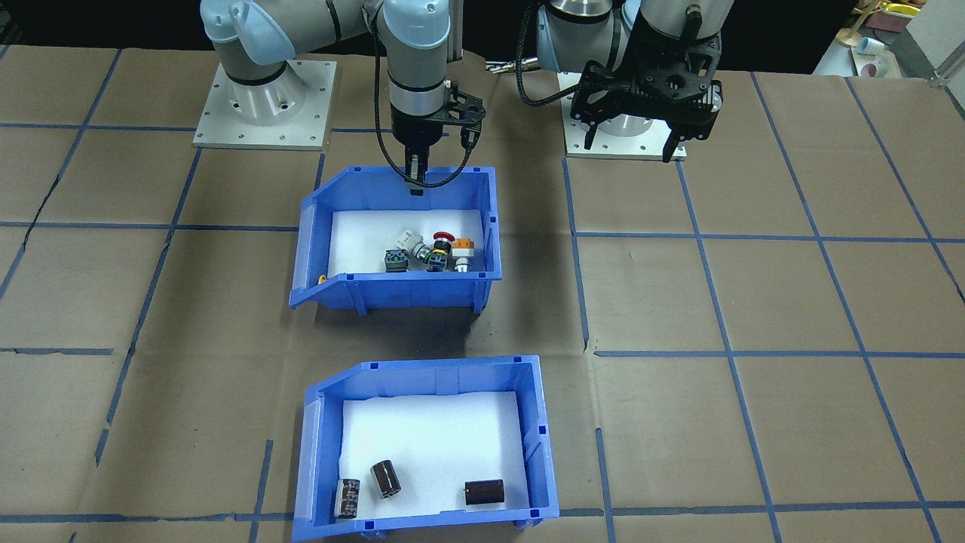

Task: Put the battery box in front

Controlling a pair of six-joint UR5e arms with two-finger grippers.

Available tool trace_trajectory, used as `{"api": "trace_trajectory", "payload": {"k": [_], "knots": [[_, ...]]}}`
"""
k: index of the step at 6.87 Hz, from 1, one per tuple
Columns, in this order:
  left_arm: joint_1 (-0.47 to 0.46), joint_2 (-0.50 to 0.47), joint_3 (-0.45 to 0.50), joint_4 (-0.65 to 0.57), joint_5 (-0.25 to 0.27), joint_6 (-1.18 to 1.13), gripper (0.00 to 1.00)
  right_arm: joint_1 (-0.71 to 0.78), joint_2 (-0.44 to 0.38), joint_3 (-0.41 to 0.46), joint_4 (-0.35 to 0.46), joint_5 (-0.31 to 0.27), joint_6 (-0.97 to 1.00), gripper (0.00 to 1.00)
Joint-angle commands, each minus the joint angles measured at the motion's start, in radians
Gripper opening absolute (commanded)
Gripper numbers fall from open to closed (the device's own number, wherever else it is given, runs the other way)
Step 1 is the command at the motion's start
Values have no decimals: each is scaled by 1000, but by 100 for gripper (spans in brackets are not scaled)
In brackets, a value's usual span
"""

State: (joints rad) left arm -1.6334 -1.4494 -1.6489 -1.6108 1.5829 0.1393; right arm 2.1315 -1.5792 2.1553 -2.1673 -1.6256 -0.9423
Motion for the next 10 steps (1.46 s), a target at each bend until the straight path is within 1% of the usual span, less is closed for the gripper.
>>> {"api": "trace_trajectory", "payload": {"k": [1,2,3,4,5,7,8,9,10], "knots": [[0,0,0,0,0,-3,99,-21,-11,-11,4,-5,14,100],[0,0,0,0,0,-3,99,-28,-34,-34,14,-6,14,100],[0,0,0,0,0,-3,99,-39,-59,-73,99,-8,14,100],[0,0,0,0,-1,-4,99,-85,-76,-122,175,-2,14,100],[-2,0,0,-1,0,-6,99,-144,-79,-165,234,4,13,100],[0,1,0,-1,0,-9,99,-258,-76,-222,239,1,23,100],[0,1,0,-1,0,-9,99,-345,-77,-227,242,1,89,100],[-2,1,0,0,0,-9,99,-405,-77,-229,242,3,209,100],[0,1,0,-1,0,-9,99,-445,-79,-233,242,4,378,100]]}}
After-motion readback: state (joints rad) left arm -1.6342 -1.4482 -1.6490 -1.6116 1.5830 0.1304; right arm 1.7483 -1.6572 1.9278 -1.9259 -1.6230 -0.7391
